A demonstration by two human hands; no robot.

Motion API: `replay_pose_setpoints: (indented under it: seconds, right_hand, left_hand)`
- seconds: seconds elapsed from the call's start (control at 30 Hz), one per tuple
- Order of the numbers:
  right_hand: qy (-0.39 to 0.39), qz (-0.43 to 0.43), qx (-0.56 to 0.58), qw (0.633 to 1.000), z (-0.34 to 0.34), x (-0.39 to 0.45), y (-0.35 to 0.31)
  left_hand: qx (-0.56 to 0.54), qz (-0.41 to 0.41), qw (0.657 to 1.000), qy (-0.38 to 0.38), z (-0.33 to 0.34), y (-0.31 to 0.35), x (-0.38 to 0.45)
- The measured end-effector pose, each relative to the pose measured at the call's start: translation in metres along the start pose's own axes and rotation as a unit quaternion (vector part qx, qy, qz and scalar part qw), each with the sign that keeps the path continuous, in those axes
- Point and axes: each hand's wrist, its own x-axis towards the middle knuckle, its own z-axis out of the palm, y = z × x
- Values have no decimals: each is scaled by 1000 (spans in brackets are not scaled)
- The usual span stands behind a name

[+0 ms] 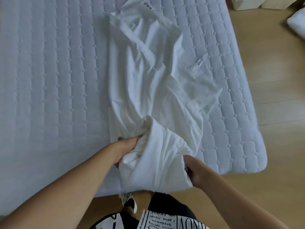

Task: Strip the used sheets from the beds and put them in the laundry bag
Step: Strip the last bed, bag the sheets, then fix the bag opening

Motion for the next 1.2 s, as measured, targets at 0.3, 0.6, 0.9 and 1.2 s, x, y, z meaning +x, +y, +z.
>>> replay_pose_setpoints:
  seconds: [0.3,0.6,0.9,1.2]
  right_hand:
    - [26,-142,252,957,36,-12,-110]
    - [183,-328,-116,919,24,2,-116]
    - [273,-387,-509,719,53,85,-157]
    - [311,-351,-503,726,48,140,-195]
  left_hand:
    - [-100,411,897,125,-3,56,-25]
    - [75,372,907,185,-17,116,10]
    - [83,319,886,325,-20,169,51]
    - [191,418,824,331,-7,128,93]
